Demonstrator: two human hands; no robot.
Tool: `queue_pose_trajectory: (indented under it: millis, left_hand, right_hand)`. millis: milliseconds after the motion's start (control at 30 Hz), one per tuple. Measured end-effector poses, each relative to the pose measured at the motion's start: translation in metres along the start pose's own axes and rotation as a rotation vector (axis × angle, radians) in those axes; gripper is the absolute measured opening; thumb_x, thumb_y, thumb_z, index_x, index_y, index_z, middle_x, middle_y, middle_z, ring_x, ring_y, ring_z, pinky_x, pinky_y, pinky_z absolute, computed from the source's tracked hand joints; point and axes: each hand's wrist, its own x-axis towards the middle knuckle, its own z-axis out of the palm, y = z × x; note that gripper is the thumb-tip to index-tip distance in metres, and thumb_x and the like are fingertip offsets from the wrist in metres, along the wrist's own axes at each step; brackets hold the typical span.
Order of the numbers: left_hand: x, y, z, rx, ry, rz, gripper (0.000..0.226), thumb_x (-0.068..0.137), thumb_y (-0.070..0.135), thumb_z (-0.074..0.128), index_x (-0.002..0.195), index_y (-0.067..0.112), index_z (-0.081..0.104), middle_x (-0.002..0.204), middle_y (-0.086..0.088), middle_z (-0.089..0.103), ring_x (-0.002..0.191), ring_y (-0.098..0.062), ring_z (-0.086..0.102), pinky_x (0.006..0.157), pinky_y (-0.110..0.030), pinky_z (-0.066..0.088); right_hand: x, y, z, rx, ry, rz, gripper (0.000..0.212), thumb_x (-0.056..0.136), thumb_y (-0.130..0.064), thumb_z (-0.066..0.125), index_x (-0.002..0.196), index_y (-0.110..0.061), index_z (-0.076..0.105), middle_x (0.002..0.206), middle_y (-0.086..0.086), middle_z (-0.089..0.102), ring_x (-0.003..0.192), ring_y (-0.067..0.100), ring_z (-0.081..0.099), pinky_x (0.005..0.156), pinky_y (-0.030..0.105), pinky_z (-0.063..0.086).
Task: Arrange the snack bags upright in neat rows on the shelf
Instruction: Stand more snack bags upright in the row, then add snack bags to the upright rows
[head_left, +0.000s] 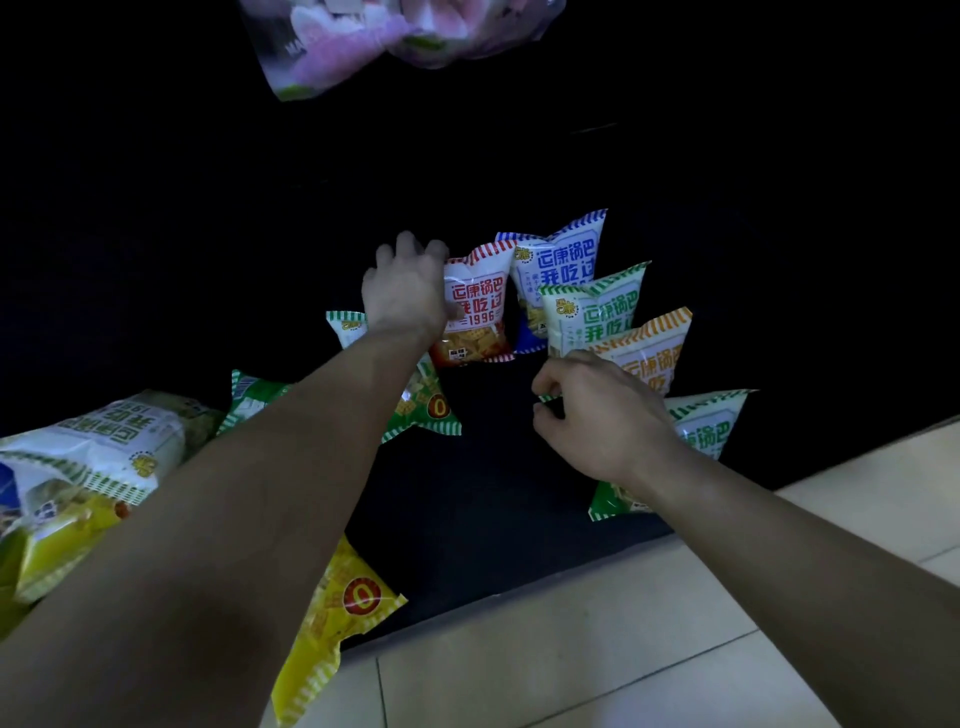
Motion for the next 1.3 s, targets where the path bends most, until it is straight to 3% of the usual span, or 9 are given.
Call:
queue_pose_trajectory:
  millis: [233,433,533,733,900,1133,1233,1300]
  left_hand:
    - [-0.028,-0.028,-0.025,-0.109,0.007,-0.047,0.082,0.074,0.048,0.078,0.141,0.023,0.038,0.135,-0.009,0.045,0.123,-0.032,0.044,0.087,-0.046,0.048]
    - [-0.094,-0.085,-0.070,-0.152,-0.305,-0.076,0.074,0.082,0.049,0.070,0.143,0.022,0.039,0.139,-0.006,0.044,0.124,-0.028,0.047,0.094,-0.044,0.048]
    - [-0.126,-0.111,-0.083,-0.191,-0.381,-0.094,0.074,0.082,0.052,0.067,0.144,0.021,0.039,0.142,-0.006,0.043,0.126,-0.028,0.046,0.098,-0.042,0.045]
    - [-0.160,-0.149,-0.067,-0.150,-0.393,-0.141,0.076,0.084,0.056,0.063,0.147,0.025,0.034,0.150,-0.004,0.035,0.136,-0.028,0.034,0.104,-0.044,0.040]
    - [-0.155,-0.162,-0.048,-0.144,-0.325,-0.206,0.071,0.083,0.059,0.060,0.143,0.029,0.038,0.147,-0.002,0.039,0.133,-0.028,0.037,0.101,-0.047,0.042]
    - [-0.152,-0.160,-0.033,-0.190,-0.299,-0.212,0.070,0.086,0.056,0.059,0.145,0.027,0.036,0.147,-0.003,0.039,0.133,-0.028,0.035,0.100,-0.042,0.038]
    - [-0.151,-0.160,-0.035,-0.204,-0.313,-0.233,0.071,0.086,0.055,0.060,0.146,0.026,0.035,0.147,-0.004,0.038,0.134,-0.028,0.034,0.103,-0.042,0.037]
    - [-0.152,-0.161,-0.037,-0.197,-0.300,-0.239,0.070,0.086,0.055,0.060,0.145,0.027,0.035,0.146,-0.003,0.039,0.133,-0.028,0.035,0.102,-0.041,0.038]
  right_hand:
    - [0.000,-0.016,0.002,-0.051,-0.058,-0.009,0.030,0.091,-0.039,0.057,0.119,-0.027,0.062,0.117,-0.001,0.055,0.109,0.021,0.053,0.078,0.033,0.046]
    - [0.000,-0.058,0.001,-0.092,-0.163,-0.077,0.037,0.092,-0.041,0.056,0.124,-0.023,0.058,0.121,0.001,0.055,0.109,0.023,0.053,0.085,0.038,0.049]
    - [0.011,-0.076,0.016,-0.111,-0.232,-0.073,0.040,0.091,-0.043,0.056,0.125,-0.021,0.056,0.123,0.003,0.054,0.111,0.024,0.053,0.087,0.041,0.051]
    - [0.049,-0.092,0.073,-0.011,-0.321,0.077,0.049,0.096,-0.051,0.048,0.127,-0.013,0.049,0.124,0.012,0.053,0.109,0.030,0.054,0.087,0.043,0.050]
    - [0.079,-0.095,0.116,0.150,-0.310,0.285,0.068,0.098,-0.061,0.036,0.138,-0.007,0.038,0.135,0.018,0.048,0.117,0.035,0.052,0.093,0.046,0.048]
    - [0.089,-0.090,0.142,0.580,-0.210,0.341,0.071,0.079,-0.052,0.076,0.124,-0.016,0.034,0.117,0.000,0.057,0.101,0.021,0.057,0.080,0.034,0.047]
    - [0.092,-0.090,0.145,0.657,-0.157,0.357,0.079,0.067,-0.046,0.088,0.117,-0.020,0.031,0.110,-0.005,0.058,0.103,0.020,0.061,0.085,0.036,0.051]
    - [0.093,-0.091,0.144,0.706,-0.141,0.359,0.092,0.058,-0.046,0.093,0.123,-0.021,0.034,0.115,-0.006,0.055,0.107,0.018,0.058,0.094,0.037,0.050]
